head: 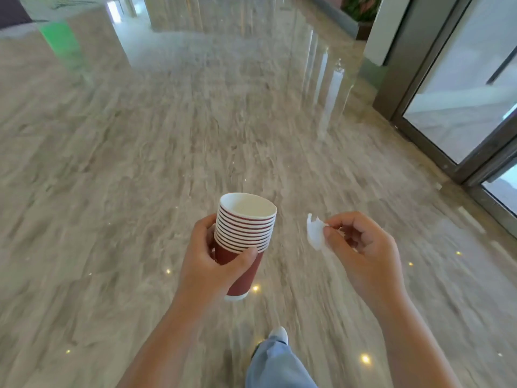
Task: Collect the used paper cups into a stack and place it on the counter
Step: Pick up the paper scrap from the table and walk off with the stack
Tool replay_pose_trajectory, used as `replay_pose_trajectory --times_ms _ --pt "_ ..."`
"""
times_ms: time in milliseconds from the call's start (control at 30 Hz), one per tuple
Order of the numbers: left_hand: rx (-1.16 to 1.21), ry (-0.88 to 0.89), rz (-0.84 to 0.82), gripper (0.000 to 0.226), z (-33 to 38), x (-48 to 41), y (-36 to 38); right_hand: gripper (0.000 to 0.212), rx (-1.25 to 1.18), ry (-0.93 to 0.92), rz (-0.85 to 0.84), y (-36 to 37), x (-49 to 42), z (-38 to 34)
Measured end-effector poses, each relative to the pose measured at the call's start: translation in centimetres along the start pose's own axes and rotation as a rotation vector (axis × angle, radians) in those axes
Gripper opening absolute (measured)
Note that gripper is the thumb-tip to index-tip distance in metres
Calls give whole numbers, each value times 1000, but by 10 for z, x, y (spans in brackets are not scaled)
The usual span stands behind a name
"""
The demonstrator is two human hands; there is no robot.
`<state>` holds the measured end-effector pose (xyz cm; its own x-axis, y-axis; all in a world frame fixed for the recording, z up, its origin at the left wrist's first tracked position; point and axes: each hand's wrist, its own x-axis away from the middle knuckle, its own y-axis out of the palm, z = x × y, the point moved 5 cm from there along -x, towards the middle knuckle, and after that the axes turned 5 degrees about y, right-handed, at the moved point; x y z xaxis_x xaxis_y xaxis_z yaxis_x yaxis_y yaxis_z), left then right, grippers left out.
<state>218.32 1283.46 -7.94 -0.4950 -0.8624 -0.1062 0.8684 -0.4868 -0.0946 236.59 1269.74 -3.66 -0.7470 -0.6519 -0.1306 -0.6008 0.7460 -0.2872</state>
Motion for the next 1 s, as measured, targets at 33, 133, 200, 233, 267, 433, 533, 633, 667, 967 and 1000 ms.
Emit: replay_pose_trajectory --times_ms 33,133,200,233,267,433,533,633,667,967,1000 --pt "-9 15 -9 67 5 -27 9 31 2 -14 -6 1 -26 -1" --pt "-58 96 -63 64 23 -102 39 29 -9 -41 -12 0 -98 -3" --pt "-84 145 -76 63 28 -142 56 29 -13 -38 -8 -1 -142 1" --pt "-85 144 -73 63 27 -159 63 29 -17 -29 -5 0 -162 4" --pt "-83 133 -65 62 24 -175 68 30 -22 -21 -1 1 -181 8" --pt "-89 72 -69 63 -10 -263 95 28 -9 39 -3 13 -270 38" --pt "-78 49 -71 59 -29 -329 110 26 -22 77 25 24 -331 57" --pt "-53 31 -75 60 -46 -400 122 27 -26 78 45 42 -398 65" --pt "-40 27 -77 60 -48 -427 125 27 -26 74 48 50 -424 64" --pt "15 49 -95 65 -43 -679 154 27 -1 -80 42 110 -660 16" --pt "24 41 -109 65 -45 -699 161 27 -6 -67 53 112 -679 21"
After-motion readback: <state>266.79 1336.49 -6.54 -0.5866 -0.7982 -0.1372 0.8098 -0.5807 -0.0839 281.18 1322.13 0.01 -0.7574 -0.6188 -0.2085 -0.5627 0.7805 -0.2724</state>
